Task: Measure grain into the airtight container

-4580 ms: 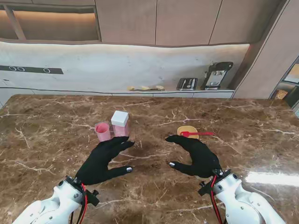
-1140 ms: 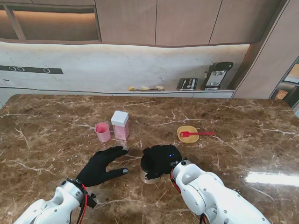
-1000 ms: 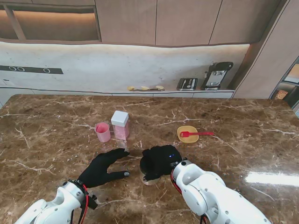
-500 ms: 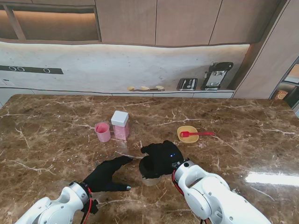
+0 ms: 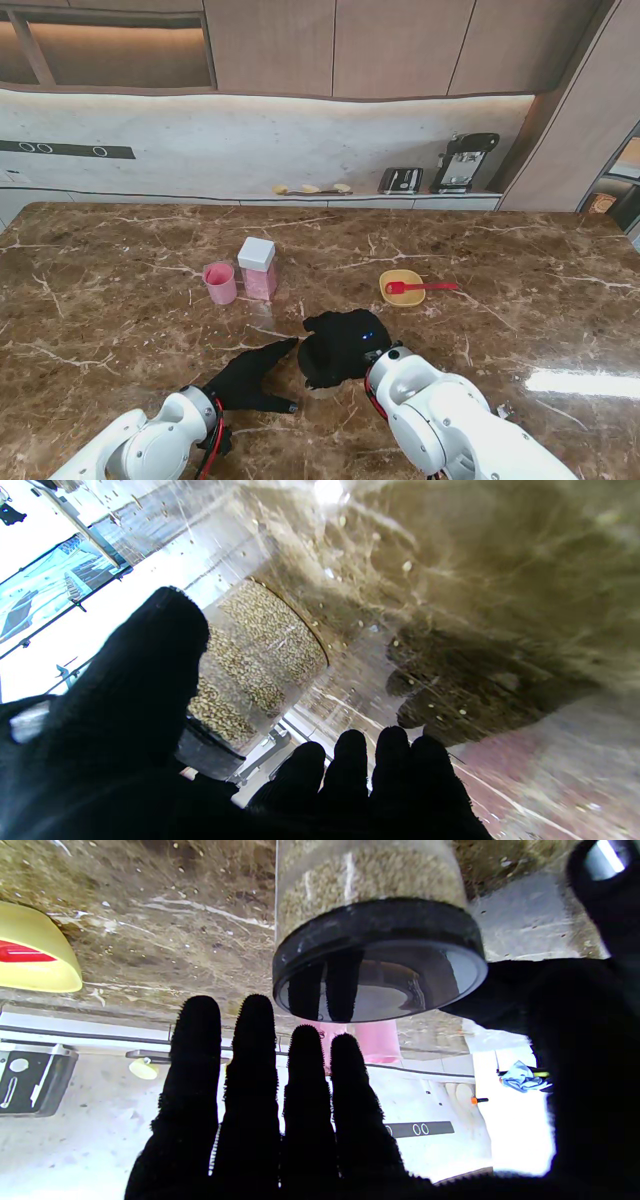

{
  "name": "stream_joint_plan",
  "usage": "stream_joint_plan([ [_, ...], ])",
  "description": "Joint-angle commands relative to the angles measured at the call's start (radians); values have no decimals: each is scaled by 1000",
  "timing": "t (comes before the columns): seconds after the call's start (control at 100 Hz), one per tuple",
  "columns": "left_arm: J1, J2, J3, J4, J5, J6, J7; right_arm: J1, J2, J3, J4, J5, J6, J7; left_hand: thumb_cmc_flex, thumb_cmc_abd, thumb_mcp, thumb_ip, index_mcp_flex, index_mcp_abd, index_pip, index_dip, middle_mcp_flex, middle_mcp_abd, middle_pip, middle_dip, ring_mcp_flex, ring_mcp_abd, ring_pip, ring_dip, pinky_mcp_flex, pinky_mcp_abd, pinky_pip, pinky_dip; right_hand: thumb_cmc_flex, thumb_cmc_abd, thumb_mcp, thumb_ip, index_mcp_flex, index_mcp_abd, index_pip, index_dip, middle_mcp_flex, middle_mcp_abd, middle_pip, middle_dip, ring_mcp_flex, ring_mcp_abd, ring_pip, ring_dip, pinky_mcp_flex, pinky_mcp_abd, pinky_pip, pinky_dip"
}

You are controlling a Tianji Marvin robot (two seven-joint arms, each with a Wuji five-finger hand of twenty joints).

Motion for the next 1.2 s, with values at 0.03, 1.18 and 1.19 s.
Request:
stream_joint_plan([
  [0.03, -25, -11, 24, 35, -12, 18, -6, 6, -2, -17, 22, -12, 14, 5, -41, -18, 22, -20, -47, 5, -27, -50, -46, -29, -33, 12, -35, 13, -23, 8, 22, 15, -21, -1, 29, -26, -30, 36, -35, 15, -2, 2, -20, 11, 23, 7, 6, -10, 56, 59, 33, -6, 55, 31],
  [1.18, -251, -96, 237, 370, -259, -22, 111, 85, -22, -131, 160, 136, -9, -162, 15, -51, 178, -46, 247, -428, 647, 571, -86, -78, -138, -53, -143, 36, -154, -269, 0, 162, -434, -106, 397, -149, 425, -90, 264, -82, 287, 117, 321, -7, 265, 195, 360, -42, 293, 164, 431, -44, 327, -108],
  [1.19, -251, -97, 238, 373, -259, -22, 115, 86, -22, -131, 160, 137, -11, -161, 18, -46, 185, -45, 254, -429, 660, 573, -87, -80, -135, -45, -143, 35, -152, -263, -1, 161, -434, -104, 403, -158, 440, -98, 264, -82, 289, 116, 323, -7, 260, 202, 358, -39, 291, 173, 427, -42, 327, -107],
])
